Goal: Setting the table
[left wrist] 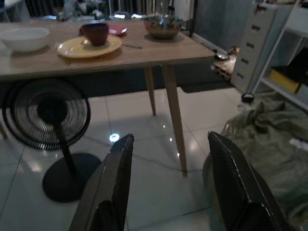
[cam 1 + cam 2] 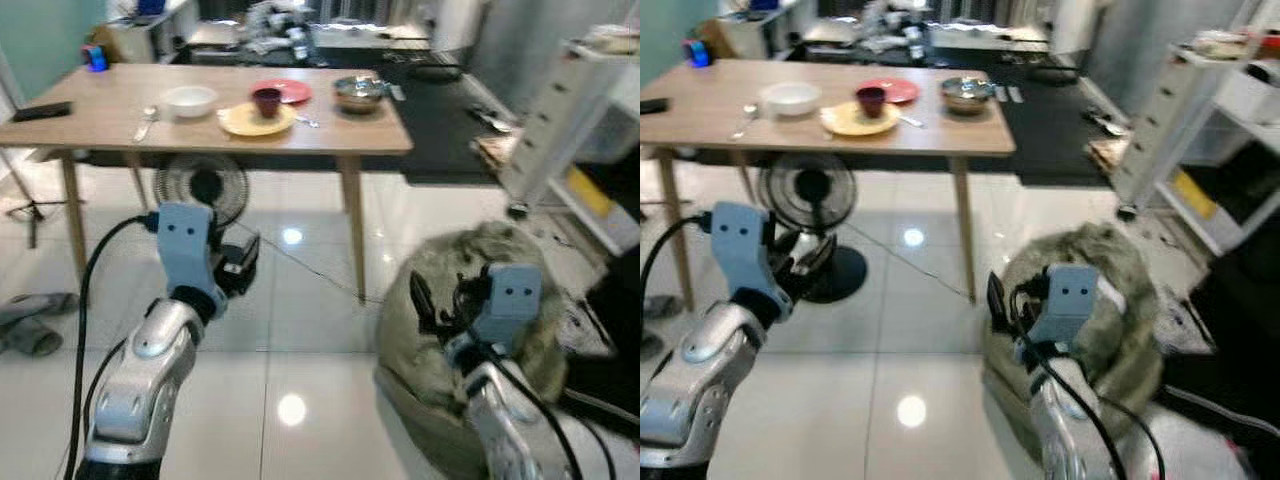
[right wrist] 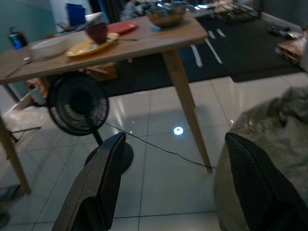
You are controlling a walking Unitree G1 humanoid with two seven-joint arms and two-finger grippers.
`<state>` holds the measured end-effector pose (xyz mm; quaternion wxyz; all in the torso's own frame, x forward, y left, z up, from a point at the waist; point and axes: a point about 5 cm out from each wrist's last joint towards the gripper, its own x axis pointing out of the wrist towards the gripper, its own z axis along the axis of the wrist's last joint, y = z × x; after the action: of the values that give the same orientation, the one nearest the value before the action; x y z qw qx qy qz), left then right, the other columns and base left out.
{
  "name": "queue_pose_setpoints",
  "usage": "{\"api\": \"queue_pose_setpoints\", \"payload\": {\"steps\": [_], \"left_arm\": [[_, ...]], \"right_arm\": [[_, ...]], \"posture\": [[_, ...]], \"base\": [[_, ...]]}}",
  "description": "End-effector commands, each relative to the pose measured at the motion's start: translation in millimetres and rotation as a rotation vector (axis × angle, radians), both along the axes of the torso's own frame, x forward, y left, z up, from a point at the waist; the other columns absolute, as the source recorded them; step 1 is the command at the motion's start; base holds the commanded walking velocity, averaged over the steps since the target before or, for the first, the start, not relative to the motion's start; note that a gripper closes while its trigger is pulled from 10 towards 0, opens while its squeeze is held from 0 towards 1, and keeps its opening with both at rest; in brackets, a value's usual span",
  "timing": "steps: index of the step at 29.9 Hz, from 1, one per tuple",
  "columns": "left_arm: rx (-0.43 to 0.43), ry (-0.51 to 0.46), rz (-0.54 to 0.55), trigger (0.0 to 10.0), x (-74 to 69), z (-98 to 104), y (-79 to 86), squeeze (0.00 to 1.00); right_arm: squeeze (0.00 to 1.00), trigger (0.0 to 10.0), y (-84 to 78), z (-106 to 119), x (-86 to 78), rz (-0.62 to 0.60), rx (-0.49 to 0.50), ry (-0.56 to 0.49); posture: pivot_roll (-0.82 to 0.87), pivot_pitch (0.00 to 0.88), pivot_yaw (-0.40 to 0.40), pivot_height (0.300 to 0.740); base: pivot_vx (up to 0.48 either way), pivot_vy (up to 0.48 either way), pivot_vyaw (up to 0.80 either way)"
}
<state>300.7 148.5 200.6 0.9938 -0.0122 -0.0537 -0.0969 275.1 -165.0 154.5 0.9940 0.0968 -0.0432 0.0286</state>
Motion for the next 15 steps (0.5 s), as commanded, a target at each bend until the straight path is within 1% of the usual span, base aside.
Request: {"api": "queue_pose_setpoints", "payload": {"steps": [1,12,15], "left_arm": [[0.009,0.011,0.018,10.0,1.2,-3.5,1.5,0.00],[0.004,-0.003,0.016,10.0,1.1,-2.2,-0.8,0.00],[0.002,-0.004,0.014,10.0,1.4,-2.2,-1.1,0.00]], "right_arm": [[0.00,10.0,-3.1,1.0,2.5,-0.008,0.016,0.005],[0.00,10.0,0.8,2.0,3.2,0.013,0.022,0.001],[0.00,10.0,0.5,2.7,3.9,0.013,0.021,-0.002]], "posture": [[-0.08,0.000,0.070,0.740],[-0.07,0.000,0.069,0.740],[-0.07,0.000,0.069,0.740]], "base": [[0.480,0.000,0.00],[0.480,0.000,0.00],[0.480,0.000,-0.60]]}}
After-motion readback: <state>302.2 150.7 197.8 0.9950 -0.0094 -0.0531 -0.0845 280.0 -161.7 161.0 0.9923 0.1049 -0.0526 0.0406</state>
